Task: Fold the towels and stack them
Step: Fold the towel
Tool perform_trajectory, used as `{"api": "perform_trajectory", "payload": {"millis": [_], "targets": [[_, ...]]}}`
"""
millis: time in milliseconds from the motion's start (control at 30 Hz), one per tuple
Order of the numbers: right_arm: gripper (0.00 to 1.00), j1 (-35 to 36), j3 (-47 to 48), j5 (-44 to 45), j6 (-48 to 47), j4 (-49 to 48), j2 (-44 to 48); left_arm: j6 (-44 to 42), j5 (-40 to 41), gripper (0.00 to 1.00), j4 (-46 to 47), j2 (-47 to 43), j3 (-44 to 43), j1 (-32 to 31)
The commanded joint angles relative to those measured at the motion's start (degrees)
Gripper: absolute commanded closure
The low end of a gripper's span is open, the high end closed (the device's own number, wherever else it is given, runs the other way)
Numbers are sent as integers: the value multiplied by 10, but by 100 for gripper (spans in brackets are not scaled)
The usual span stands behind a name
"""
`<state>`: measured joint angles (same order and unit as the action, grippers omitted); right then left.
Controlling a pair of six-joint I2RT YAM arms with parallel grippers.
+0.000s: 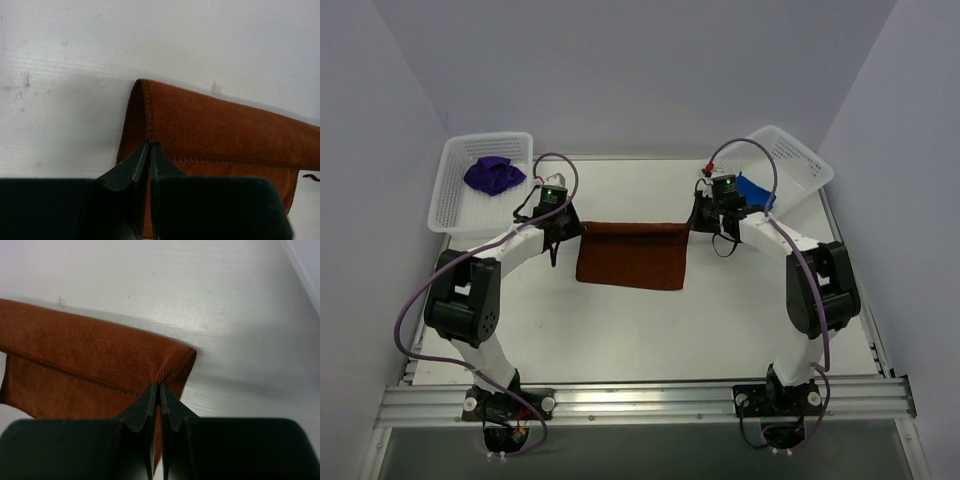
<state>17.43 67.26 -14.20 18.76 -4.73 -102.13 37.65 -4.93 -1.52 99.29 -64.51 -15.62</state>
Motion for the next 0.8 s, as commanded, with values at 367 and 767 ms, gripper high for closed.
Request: {"api": "perform_trajectory", "payload": {"millis": [367, 767], "targets": [[100, 71, -166, 38, 46, -5, 163, -13, -2, 98, -23, -128, 107, 5], [100, 99, -222, 50, 75, -12, 185, -2, -10, 98, -35, -149, 159, 5]]}}
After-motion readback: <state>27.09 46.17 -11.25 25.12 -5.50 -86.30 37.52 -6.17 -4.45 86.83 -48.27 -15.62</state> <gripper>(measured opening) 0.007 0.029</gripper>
